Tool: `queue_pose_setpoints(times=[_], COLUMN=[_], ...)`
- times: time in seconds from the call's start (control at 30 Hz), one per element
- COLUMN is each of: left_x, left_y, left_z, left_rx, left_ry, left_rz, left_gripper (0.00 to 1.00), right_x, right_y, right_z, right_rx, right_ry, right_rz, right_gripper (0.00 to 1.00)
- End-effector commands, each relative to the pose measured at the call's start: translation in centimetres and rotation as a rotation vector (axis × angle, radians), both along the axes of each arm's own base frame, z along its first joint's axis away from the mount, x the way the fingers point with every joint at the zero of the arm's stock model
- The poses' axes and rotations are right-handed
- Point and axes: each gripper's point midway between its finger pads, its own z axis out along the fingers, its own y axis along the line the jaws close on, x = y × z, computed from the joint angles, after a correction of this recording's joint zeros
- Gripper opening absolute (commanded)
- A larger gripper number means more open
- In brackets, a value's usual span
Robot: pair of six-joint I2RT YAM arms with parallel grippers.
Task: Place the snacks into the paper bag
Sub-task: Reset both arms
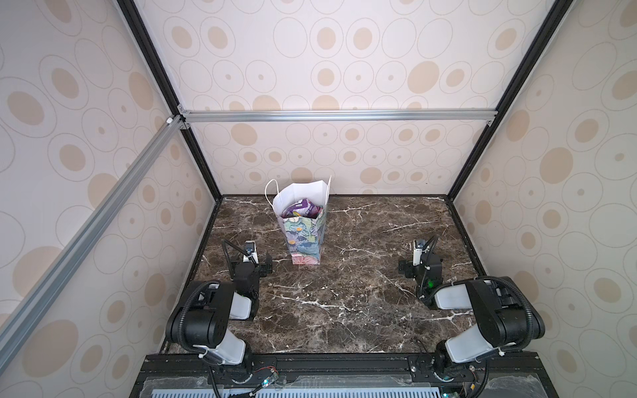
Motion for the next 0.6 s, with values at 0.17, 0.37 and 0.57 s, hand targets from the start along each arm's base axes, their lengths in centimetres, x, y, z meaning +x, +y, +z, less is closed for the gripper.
queue_pose_setpoints(times=[0.17,0.37,0.57], left_x=[1.10,1.23,1.17], left_y=[-0.16,-0.16,-0.14], left_z=[2.65,2.63,2.65], left_rx=[-0.017,-0.018,-0.019], left_ry=[-0.097,-0.094,-0.096], left_rz=[-0.015,-0.014,-0.015], left_gripper=[1.00,1.00,1.00], right_x=[1.49,1.52,1.53], right_y=[0.03,0.05,0.03], right_z=[1.87,1.92,1.91], right_rx=[0.046,0.046,0.046], right_ry=[-0.040,-0.043,-0.043], right_rz=[0.023,0.023,0.022], right_gripper=[1.00,1.00,1.00])
